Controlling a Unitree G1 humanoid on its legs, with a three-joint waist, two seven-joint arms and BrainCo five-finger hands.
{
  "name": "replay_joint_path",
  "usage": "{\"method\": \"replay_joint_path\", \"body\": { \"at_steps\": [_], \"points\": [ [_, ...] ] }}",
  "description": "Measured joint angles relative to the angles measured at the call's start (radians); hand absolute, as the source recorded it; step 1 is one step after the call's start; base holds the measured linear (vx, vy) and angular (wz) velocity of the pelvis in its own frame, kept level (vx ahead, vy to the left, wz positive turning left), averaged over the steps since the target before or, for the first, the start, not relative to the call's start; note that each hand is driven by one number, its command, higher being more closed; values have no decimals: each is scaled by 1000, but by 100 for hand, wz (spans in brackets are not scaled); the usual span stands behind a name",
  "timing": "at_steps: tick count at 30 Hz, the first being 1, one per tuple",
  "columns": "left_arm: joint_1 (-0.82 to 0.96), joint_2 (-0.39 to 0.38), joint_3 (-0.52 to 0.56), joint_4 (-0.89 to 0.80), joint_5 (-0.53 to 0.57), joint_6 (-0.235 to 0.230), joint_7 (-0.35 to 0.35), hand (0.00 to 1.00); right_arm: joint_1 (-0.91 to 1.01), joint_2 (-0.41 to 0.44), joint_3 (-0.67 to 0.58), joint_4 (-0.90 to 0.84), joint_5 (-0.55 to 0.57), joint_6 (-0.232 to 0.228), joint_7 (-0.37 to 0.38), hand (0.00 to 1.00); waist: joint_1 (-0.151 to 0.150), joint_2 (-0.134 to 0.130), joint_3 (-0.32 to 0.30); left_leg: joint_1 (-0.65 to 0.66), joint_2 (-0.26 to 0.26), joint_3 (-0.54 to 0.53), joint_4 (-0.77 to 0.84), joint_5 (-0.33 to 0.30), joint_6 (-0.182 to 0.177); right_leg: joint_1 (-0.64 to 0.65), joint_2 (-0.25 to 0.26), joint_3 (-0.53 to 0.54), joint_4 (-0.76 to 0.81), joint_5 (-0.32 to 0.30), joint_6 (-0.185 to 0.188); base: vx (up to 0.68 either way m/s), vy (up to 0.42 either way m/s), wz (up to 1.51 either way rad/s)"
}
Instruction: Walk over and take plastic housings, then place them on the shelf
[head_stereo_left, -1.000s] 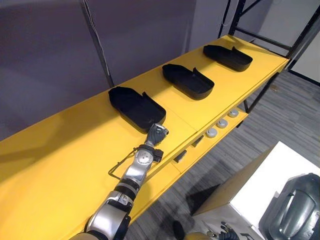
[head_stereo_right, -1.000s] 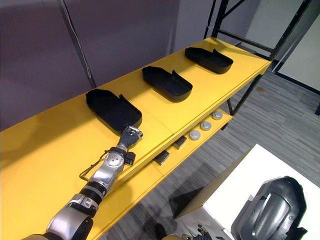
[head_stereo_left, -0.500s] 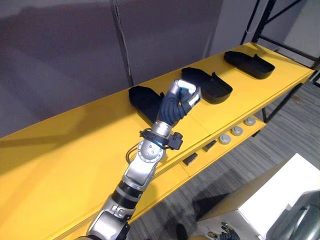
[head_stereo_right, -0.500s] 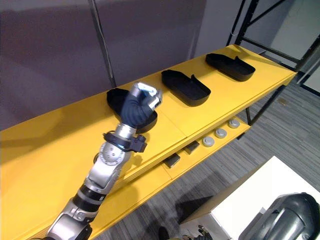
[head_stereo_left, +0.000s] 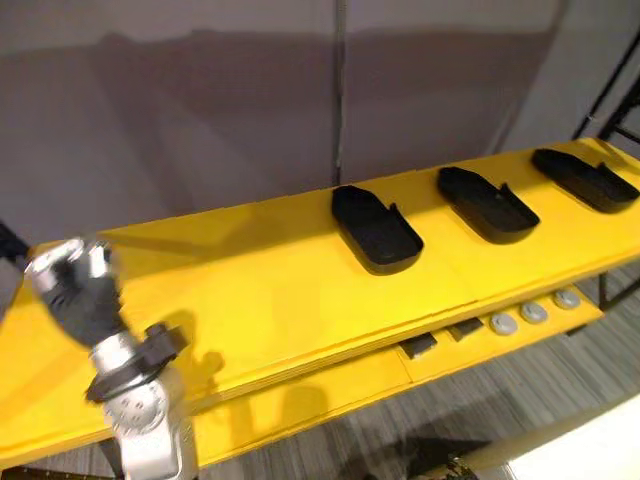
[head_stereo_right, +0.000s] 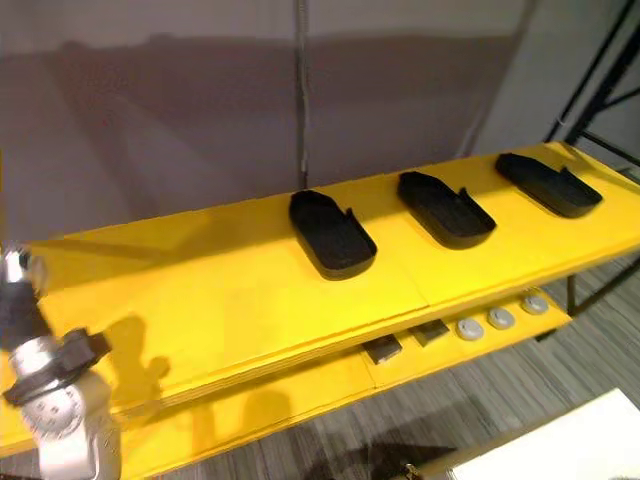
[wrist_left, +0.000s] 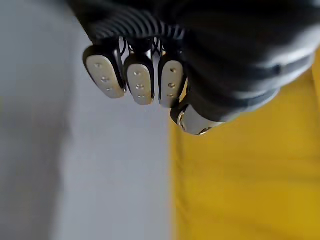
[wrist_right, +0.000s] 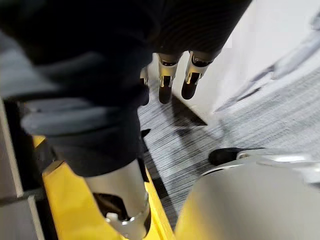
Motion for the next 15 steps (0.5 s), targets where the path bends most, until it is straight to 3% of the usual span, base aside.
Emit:
{"method": "replay_joint_path", "body": {
  "at_steps": [4, 7, 10, 15],
  "points": [
    [134, -51, 78, 161, 42, 87, 17, 100, -6, 42, 7, -72, -23, 0, -3, 0, 24, -11, -20, -1, -7, -13, 1, -4, 5, 5, -15, -31, 16, -19, 3, 40, 16, 24],
    [146, -53, 82, 375, 63, 149, 17, 100, -7, 64, 81, -100, -45, 0, -2, 0, 43, -19, -25, -12, -1, 42, 45, -34, 16, 8, -28, -47, 45, -41, 10, 13, 11, 15],
    [146, -59, 90, 592, 75, 179, 17, 100, -5, 77, 109, -103, -50, 1, -3, 0, 44, -32, -32, -22, -7, 54, 76, -56, 20, 6, -42, -58, 73, -66, 17, 31, 12, 11],
    [136, -58, 120, 793, 35, 179, 43, 100, 1, 77, 98, -104, -48, 1, -31, 0, 43, -44, -40, -33, -14, 47, 104, -57, 17, 13, -52, -69, 73, -74, 25, 43, 10, 7]
  ]
}}
